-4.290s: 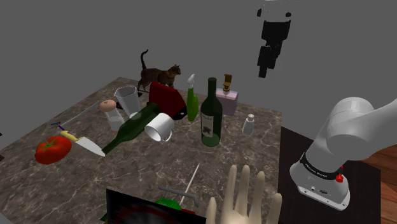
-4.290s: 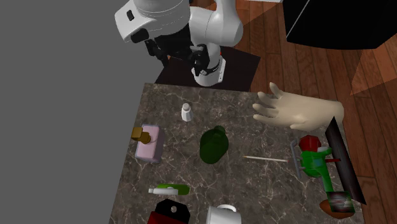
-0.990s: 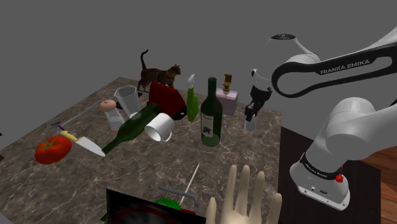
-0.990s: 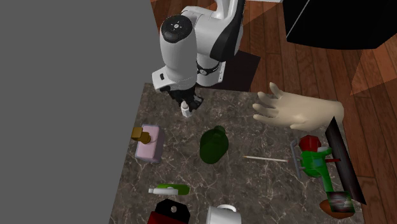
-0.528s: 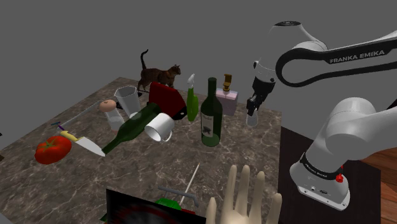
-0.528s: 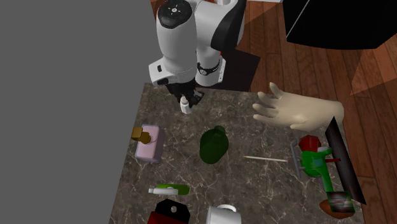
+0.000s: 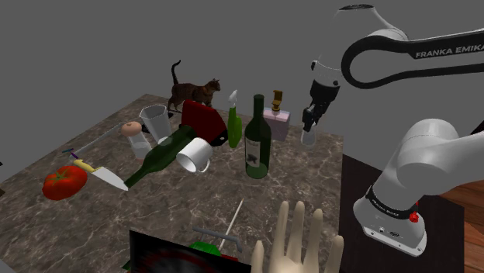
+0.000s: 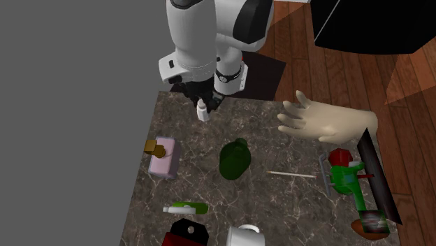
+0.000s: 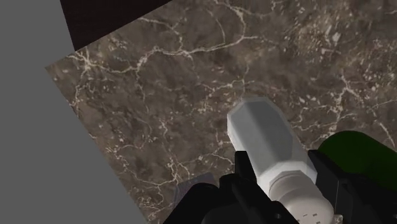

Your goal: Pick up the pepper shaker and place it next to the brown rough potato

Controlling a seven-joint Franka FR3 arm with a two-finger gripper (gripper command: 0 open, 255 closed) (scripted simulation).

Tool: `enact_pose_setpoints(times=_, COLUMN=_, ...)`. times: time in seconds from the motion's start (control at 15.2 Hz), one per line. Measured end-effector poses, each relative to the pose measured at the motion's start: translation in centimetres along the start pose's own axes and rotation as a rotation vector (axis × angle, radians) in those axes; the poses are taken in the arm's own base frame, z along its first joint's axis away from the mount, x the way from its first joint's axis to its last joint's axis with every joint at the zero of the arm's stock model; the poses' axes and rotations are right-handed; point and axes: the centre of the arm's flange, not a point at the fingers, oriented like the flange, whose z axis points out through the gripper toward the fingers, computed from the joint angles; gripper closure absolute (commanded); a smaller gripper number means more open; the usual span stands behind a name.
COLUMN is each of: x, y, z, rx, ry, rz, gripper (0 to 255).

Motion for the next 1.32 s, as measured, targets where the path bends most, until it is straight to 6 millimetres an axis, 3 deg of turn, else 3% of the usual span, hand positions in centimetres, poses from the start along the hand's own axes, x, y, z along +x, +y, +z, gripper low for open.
enact_pose_setpoints(times=0.86, x=0.5, y=-0.2, z=-6.6, rx=0.0, ry=0.0, rz=0.0, gripper=255)
enact_pose_setpoints(times=1.06, x=1.3, y=-2.7, z=-6.8, rx=-0.001, ry=0.0, rz=0.0, gripper=255)
enact_pose_setpoints(times=1.32, x=2.7, y=-7.8, z=-6.3, rx=-0.001, ry=0.0, rz=-0.001, gripper=255)
